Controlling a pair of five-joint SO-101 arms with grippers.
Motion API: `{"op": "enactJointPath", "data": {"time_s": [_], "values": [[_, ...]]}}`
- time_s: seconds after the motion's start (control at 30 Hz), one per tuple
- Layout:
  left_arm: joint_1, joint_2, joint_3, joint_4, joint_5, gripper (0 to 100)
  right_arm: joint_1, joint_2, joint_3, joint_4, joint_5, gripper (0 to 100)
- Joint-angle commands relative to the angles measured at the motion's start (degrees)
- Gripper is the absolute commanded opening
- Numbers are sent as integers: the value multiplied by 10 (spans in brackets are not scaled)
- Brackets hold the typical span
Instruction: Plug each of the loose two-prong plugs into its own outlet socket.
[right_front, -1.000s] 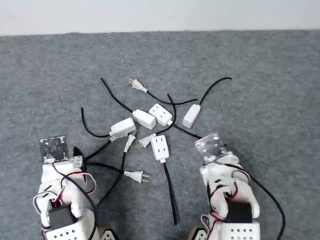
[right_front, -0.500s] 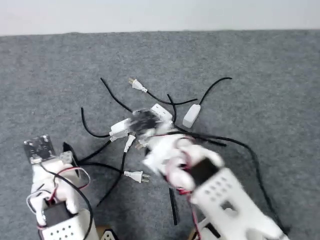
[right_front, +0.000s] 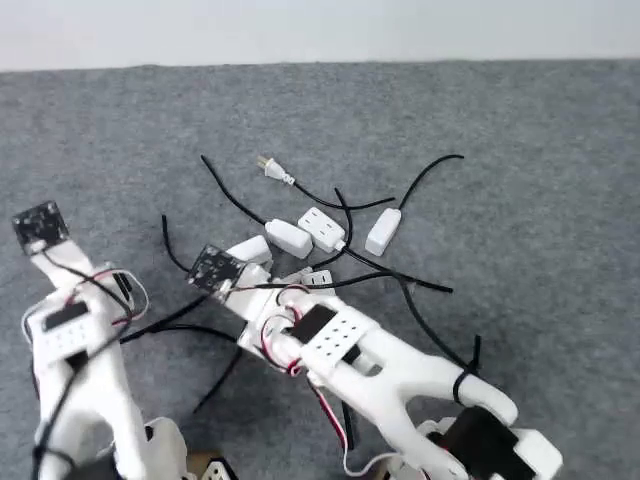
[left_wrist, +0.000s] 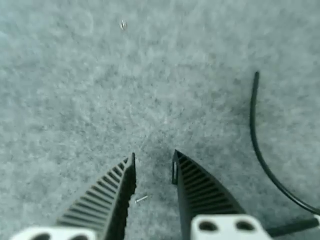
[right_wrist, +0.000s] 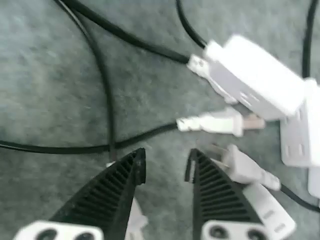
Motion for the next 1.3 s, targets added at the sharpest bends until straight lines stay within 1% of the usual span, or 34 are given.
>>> {"op": "enactJointPath", "data": {"time_s": [0.0,0.1,0.17,0.23,0.4,0.53,0.77,0.87,1.03,1.13,1.27], "values": [[-25,34,-55,14,9,120,-26,-2,-11,7,1,121],[-35,35,-57,14,11,120,-26,13,-10,7,32,151],[-46,40,-64,13,28,121,-29,22,-11,16,41,159],[-51,40,-66,13,35,124,-37,24,-12,22,49,158],[-52,41,-65,13,37,171,-40,23,-11,44,76,160],[-52,41,-65,13,37,171,-39,22,-11,68,85,159],[-52,41,-65,13,37,172,-40,24,-12,71,88,160],[-52,41,-65,13,37,173,-41,28,-12,71,115,161],[-50,41,-63,14,37,174,-40,29,-16,77,135,161],[-49,40,-59,14,37,174,-40,49,-32,81,144,161],[-49,40,-58,14,37,174,-40,99,-91,129,147,161]]}}
